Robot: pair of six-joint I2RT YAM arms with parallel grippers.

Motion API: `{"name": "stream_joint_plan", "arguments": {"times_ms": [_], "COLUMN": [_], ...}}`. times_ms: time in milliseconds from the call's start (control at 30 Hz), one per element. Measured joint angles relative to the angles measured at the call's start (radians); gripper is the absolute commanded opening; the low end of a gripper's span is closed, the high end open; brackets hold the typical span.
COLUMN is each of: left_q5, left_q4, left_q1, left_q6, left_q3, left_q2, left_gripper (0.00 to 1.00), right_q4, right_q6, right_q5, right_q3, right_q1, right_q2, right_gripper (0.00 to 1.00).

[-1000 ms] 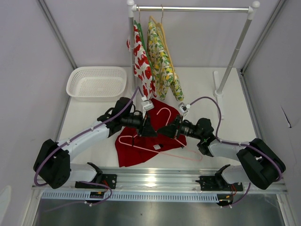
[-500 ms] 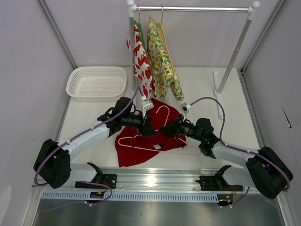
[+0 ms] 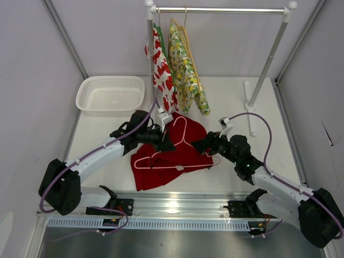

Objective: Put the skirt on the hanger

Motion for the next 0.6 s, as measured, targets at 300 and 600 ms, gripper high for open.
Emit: {"name": "stream_joint_plan", "arguments": {"times_ms": [300,600], "left_q5": [-0.055,-0.098], "left_q4": [0.001,0.065], "left_q1": [0.032,0.051], "left_q6": [-0.007,-0.053], "left_q3": [0.000,-0.001], "left_q2": [-0.029,-0.083], "left_gripper": [0.00,0.00], "right_q4": [-0.348,-0.629], "right_q6": [0.023,0.124], "right_q5": [0.219,0.320], "right_q3": [0.002,-0.037], "right_q1": [-0.036,0.045], "right_q2": [-0.291,-0.397], "right_gripper": [0.66,0.50]}}
